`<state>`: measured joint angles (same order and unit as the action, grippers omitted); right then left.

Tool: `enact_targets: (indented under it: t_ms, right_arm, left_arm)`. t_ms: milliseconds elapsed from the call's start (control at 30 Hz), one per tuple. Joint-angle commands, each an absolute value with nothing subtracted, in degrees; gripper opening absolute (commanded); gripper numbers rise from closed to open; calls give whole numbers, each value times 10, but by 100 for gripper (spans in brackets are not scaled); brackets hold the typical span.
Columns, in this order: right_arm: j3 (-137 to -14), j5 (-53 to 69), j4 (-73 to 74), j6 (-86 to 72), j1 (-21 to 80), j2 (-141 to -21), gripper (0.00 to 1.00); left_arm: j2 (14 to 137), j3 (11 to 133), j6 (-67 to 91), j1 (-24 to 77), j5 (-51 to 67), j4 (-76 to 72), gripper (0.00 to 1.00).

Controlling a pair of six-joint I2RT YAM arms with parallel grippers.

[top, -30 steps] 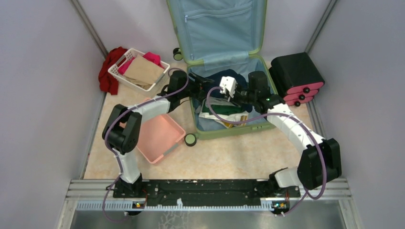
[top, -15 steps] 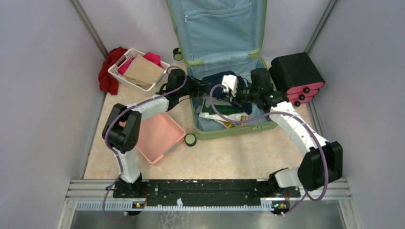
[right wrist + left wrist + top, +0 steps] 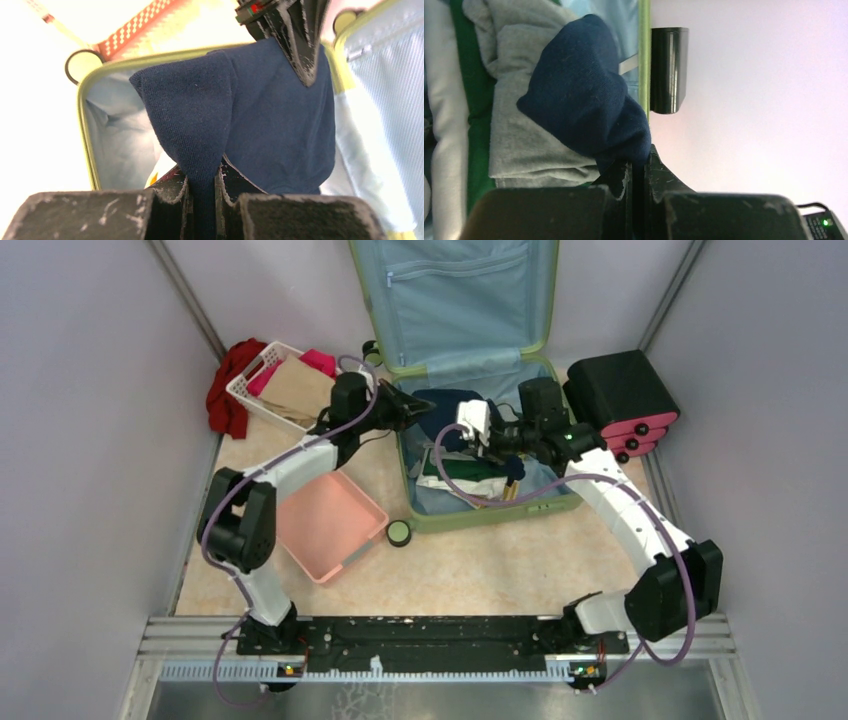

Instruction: Open, take out, and arrange the luggage

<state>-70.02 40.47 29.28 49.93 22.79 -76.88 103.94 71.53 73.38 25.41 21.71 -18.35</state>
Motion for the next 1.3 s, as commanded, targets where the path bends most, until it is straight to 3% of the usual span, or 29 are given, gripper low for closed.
enact_targets:
  t_ms: [0,367,633,867,1267]
  right_arm:
    - [-791,425,362,553,273,-782,0]
    - [-1006,356,466,648,401,-913,0]
    - [-1109,291,408,630,520,-1027,0]
    - [-1122,256,324,610,547,-1084,0]
    - [-1100,234,316,641,607,-1111,0]
  left_arm:
    - [952,715,637,225,226,-178,0]
    - [742,583,540,168,162,-121,0]
    - [596,524,488,97,123,-46,0]
    - [534,500,447,45,78,61,0]
    - [406,440,427,36,-4,154,0]
